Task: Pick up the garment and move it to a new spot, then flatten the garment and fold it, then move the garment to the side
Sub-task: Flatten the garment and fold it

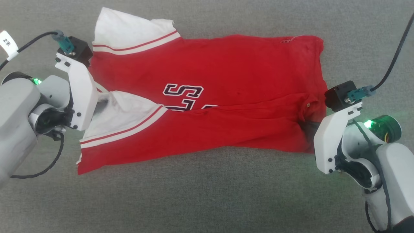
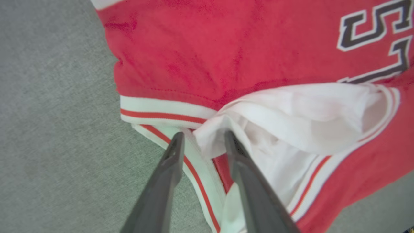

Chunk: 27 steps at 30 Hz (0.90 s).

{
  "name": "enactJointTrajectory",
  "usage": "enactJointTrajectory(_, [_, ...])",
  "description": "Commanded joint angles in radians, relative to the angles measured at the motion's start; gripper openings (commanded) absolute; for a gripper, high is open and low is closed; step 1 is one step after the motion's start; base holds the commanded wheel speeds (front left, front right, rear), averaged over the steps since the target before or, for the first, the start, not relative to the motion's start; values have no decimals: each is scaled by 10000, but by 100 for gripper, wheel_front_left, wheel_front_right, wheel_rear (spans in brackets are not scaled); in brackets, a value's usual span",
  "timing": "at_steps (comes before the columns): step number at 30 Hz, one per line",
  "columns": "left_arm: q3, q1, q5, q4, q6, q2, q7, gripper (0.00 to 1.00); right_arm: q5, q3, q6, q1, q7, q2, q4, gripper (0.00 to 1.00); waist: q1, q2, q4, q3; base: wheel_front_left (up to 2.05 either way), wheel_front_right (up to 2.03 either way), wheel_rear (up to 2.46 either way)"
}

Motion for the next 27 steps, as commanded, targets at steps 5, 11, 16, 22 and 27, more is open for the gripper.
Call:
enactJointTrajectory(5, [183,-191,-313,140,-22,-86,8,100,18,-179,-3,205,285,105,-170,100,0,0,183,-439,0,0,0])
enactJointTrajectory(11, [233,-28,-560,-329,408,149,320,100,-59,-659,-3,554,161,66,-906,100,0,0,433,-1018,0,0,0])
enactJointTrajectory(16, [264,360,-819,-1282,997,492,511,100,-363,-1249,-3,925,-417,125,-1639,100,0,0,637,-1455,0,0,0])
enactJointTrajectory(22, [240,969,-1051,-2873,1856,1147,728,100,-819,-1824,-2,1280,-1672,348,-2406,100,0,0,785,-1809,0,0,0])
enactJointTrajectory(27, [223,1560,-1294,-4222,2541,1730,680,100,-1215,-2189,-2,1394,-2750,548,-2925,100,0,0,764,-1905,0,0,0])
